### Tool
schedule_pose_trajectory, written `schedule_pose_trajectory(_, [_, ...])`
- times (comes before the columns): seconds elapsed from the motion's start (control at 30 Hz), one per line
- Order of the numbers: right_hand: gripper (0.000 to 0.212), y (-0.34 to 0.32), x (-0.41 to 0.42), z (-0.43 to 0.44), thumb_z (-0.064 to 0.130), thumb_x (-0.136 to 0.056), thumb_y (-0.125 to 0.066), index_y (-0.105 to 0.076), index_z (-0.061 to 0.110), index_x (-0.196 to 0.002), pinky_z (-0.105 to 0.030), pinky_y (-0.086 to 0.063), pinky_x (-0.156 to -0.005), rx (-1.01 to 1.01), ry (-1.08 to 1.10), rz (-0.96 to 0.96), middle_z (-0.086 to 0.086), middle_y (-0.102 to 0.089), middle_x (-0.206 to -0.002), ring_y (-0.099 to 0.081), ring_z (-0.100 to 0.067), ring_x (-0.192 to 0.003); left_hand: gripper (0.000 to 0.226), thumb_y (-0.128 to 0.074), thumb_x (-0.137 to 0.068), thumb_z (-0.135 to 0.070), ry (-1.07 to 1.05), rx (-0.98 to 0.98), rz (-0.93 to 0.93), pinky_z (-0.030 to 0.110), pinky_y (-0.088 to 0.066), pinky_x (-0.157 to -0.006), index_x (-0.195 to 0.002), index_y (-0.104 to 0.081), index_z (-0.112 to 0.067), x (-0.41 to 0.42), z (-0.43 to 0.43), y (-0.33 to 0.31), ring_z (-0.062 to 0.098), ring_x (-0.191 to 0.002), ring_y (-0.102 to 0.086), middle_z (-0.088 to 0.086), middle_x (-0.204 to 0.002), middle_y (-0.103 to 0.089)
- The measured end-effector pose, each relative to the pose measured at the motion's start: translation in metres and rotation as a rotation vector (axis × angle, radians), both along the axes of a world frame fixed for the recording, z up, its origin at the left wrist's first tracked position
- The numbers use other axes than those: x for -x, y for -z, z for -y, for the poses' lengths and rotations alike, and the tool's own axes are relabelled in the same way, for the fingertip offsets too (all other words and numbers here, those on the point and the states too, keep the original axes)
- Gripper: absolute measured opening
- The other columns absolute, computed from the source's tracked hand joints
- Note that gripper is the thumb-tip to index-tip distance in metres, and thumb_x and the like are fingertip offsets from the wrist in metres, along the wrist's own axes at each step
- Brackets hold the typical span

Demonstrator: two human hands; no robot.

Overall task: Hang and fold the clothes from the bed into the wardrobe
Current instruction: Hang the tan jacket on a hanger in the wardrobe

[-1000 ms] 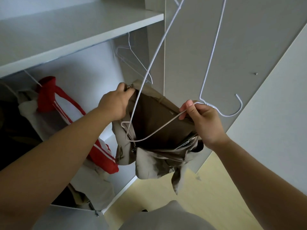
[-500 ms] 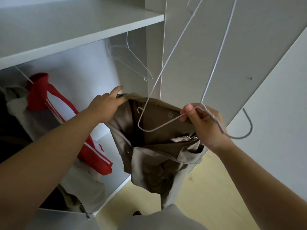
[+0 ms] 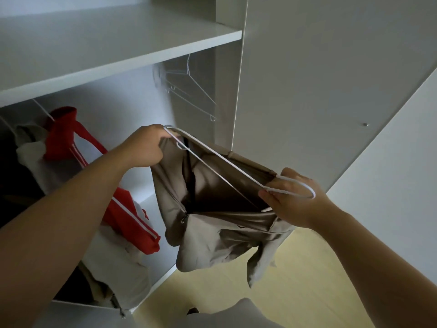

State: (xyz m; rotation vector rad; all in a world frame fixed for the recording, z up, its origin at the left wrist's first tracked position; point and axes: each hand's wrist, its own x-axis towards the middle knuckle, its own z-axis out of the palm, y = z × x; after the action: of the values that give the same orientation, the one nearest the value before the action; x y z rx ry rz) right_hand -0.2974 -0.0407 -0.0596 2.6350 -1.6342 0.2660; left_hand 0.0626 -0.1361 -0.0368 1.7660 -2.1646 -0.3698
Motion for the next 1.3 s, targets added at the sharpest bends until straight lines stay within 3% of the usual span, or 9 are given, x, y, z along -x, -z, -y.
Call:
schedule_pose_trajectory(0.2, [0.057, -0.014, -0.005, 0.012, 0.061, -0.091, -0.009, -0.059, 0.034, -0.084, -0.020, -0.041, -0.063, -0.056, -0.097, -0.087, 0.018, -0.054, -0.072, -0.046, -0.003, -0.078, 0.063, -0.053, -0.071, 0.009, -0.130, -0.008, -0.038, 0.028, -0.042, -0.059, -0.125, -0.067, -0.020, 0.005, -0.002, -0.004, 0.020, -0.076, -0.054, -0.001, -0.088, -0.054])
schedule_pose_trajectory(0.37, [0.076, -0.014, -0.010, 0.019, 0.071, -0.086, 0.002, -0.059, 0.028, -0.073, -0.025, -0.051, -0.067, -0.125, -0.079, -0.131, 0.011, -0.055, -0.063, -0.051, -0.002, -0.067, 0.058, -0.054, -0.070, 0.002, -0.262, 0.085, -0.039, 0.034, -0.050, -0.071, -0.118, -0.069, -0.027, 0.018, -0.006, -0.009, 0.029, -0.094, -0.059, 0.001, -0.110, -0.061])
schedule_pose_trajectory(0.47, [0.078, -0.018, -0.010, 0.024, 0.077, -0.082, 0.004, -0.054, 0.027, -0.067, -0.023, -0.049, -0.063, -0.167, -0.068, -0.130, 0.008, -0.055, -0.062, -0.055, -0.005, -0.061, 0.040, -0.056, -0.072, -0.004, -0.301, 0.180, 0.004, 0.032, -0.048, -0.066, -0.099, -0.068, -0.030, 0.030, -0.011, -0.010, 0.031, -0.091, -0.060, -0.001, -0.102, -0.060])
schedule_pose_trajectory(0.6, [0.090, -0.026, -0.014, 0.032, 0.088, -0.076, 0.003, -0.055, 0.022, -0.059, -0.024, -0.050, -0.065, -0.168, -0.023, -0.081, 0.007, -0.057, -0.058, -0.059, -0.007, -0.060, 0.044, -0.063, -0.082, -0.015, -0.351, 0.263, 0.095, 0.033, -0.052, -0.071, -0.125, -0.062, -0.024, 0.046, -0.017, -0.007, 0.033, -0.089, -0.062, 0.001, -0.126, -0.055])
schedule_pose_trajectory(0.73, [0.085, -0.034, -0.021, 0.035, 0.087, -0.078, 0.003, -0.052, 0.023, -0.065, -0.034, -0.052, -0.071, -0.082, 0.042, -0.081, 0.006, -0.055, -0.064, -0.059, -0.017, -0.068, 0.033, -0.060, -0.083, -0.019, -0.305, 0.368, 0.147, 0.032, -0.051, -0.068, -0.116, -0.061, -0.019, 0.055, -0.023, -0.012, 0.033, -0.080, -0.062, 0.002, -0.128, -0.054])
schedule_pose_trajectory(0.83, [0.077, -0.033, -0.032, 0.038, 0.087, -0.076, 0.005, -0.043, 0.028, -0.063, -0.032, -0.048, -0.063, -0.026, 0.101, -0.126, 0.005, -0.051, -0.065, -0.052, -0.017, -0.062, 0.034, -0.057, -0.083, -0.017, -0.278, 0.342, 0.054, 0.034, -0.051, -0.074, -0.116, -0.060, -0.018, 0.064, -0.028, -0.016, 0.033, -0.090, -0.061, 0.003, -0.126, -0.055])
schedule_pose_trajectory(1.03, [0.061, -0.025, -0.055, 0.054, 0.085, -0.079, -0.037, -0.040, 0.029, -0.056, -0.025, -0.023, -0.046, -0.007, 0.225, 0.152, 0.011, -0.043, -0.059, -0.040, -0.009, -0.051, 0.020, -0.056, -0.080, -0.010, -0.172, 0.233, -0.160, 0.032, -0.043, -0.076, -0.088, -0.047, -0.026, 0.104, -0.044, -0.003, 0.022, -0.084, -0.051, -0.004, -0.096, -0.047])
schedule_pose_trajectory(1.2, [0.062, -0.014, -0.065, 0.061, 0.085, -0.072, -0.052, -0.053, 0.023, -0.063, -0.024, -0.028, -0.045, -0.080, 0.314, 0.259, 0.008, -0.053, -0.060, -0.050, -0.011, -0.052, 0.032, -0.063, -0.081, -0.017, -0.012, 0.093, -0.252, 0.022, -0.045, -0.077, -0.111, -0.059, -0.027, 0.124, -0.055, 0.016, 0.012, -0.094, -0.057, -0.006, -0.110, -0.057])
schedule_pose_trajectory(1.3, [0.054, -0.009, -0.061, 0.062, 0.073, -0.077, -0.062, -0.053, 0.022, -0.063, -0.025, -0.029, -0.044, -0.181, 0.294, 0.374, 0.005, -0.054, -0.059, -0.052, -0.013, -0.053, 0.042, -0.071, -0.077, -0.019, -0.012, -0.039, -0.494, 0.017, -0.049, -0.077, -0.114, -0.057, -0.032, 0.120, -0.057, 0.019, 0.003, -0.096, -0.061, -0.015, -0.106, -0.063])
